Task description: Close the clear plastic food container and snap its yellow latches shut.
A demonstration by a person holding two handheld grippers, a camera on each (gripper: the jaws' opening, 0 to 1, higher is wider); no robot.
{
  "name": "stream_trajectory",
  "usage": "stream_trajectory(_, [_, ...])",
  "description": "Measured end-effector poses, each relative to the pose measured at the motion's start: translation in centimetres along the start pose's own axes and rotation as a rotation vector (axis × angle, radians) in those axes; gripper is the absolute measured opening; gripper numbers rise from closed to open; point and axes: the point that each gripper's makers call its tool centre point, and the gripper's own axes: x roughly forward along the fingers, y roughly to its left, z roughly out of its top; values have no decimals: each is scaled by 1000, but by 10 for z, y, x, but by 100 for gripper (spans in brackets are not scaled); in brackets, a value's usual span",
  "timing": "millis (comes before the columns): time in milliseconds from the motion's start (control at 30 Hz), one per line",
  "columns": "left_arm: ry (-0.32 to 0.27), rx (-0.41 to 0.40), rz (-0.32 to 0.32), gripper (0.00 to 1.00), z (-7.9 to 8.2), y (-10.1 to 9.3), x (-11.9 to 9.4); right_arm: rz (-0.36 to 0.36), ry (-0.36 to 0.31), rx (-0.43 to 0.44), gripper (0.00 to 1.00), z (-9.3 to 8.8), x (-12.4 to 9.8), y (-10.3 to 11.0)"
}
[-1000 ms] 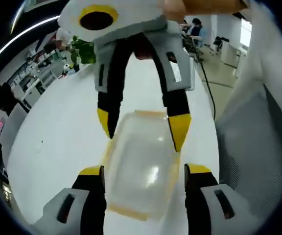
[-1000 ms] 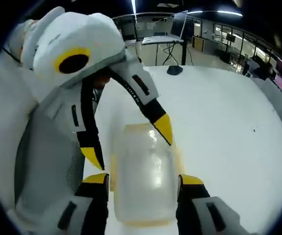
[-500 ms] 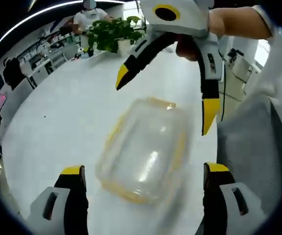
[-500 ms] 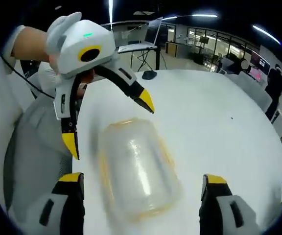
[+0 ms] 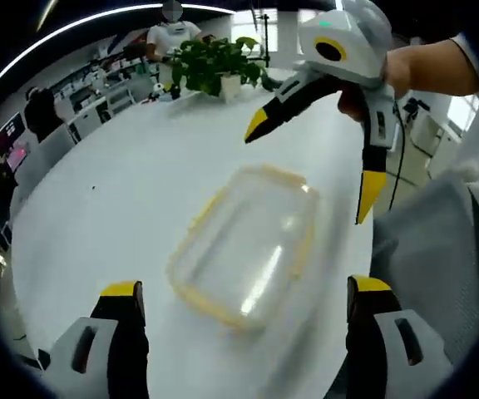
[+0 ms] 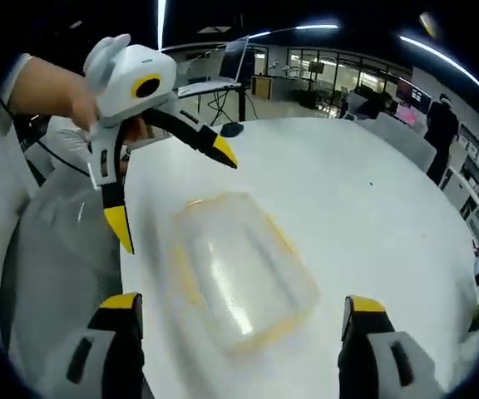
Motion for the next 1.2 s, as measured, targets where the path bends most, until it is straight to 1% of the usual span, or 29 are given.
stream_trajectory(100, [-2,-14,1,99,-5,-3,-5,-14,-6,11,99,-1,-2,3])
stream_trajectory(167, [-10,-19,14,99,-7,-2,-9,-27,-9,22,99,-3,-4,4])
stream_trajectory(267, [-27,-39,15,98,-9,-4,-14,-50,-18,43,99,-5,-8,7])
stream_trajectory(300, [-46,-54,33,97,-7,-3,-17,-58,-25,49,99,-6,-10,8])
stream_trajectory(333, [-47,-52,33,99,-9,-3,-19,-78,-32,60,99,-7,-12,7])
stream_trajectory(400, [-48,-49,30,99,-11,-7,-22,-80,-35,76,99,-9,-13,10])
stream_trajectory(567, [-59,-69,49,99,-19,-8,-30,-103,-45,119,99,-19,-20,17])
stream_trajectory(667, [-65,-64,65,99,-24,-9,-35,-110,-53,148,99,-23,-25,22])
stream_trajectory(833, [-76,-101,80,99,-33,-11,-46,-122,-67,177,99,-30,-32,28])
stream_trajectory(900, [-81,-65,88,99,-34,-11,-47,-126,-65,156,99,-34,-31,29])
stream_trajectory(967, [-83,-55,92,99,-34,-9,-47,-140,-62,157,99,-36,-31,27])
stream_trajectory(1033, [-82,-49,87,99,-34,-7,-45,-136,-72,160,99,-36,-30,26])
stream_trajectory(1067, [-86,-25,102,98,-33,-3,-45,-139,-75,158,99,-36,-30,25])
stream_trajectory(1100, [-87,-14,108,96,-31,-1,-44,-151,-66,131,99,-37,-29,22])
stream_trajectory(1133, [-88,-3,97,94,-29,0,-44,-148,-60,114,99,-37,-28,21])
stream_trajectory(1200, [-91,-7,94,96,-25,4,-42,-146,-62,115,99,-34,-28,18])
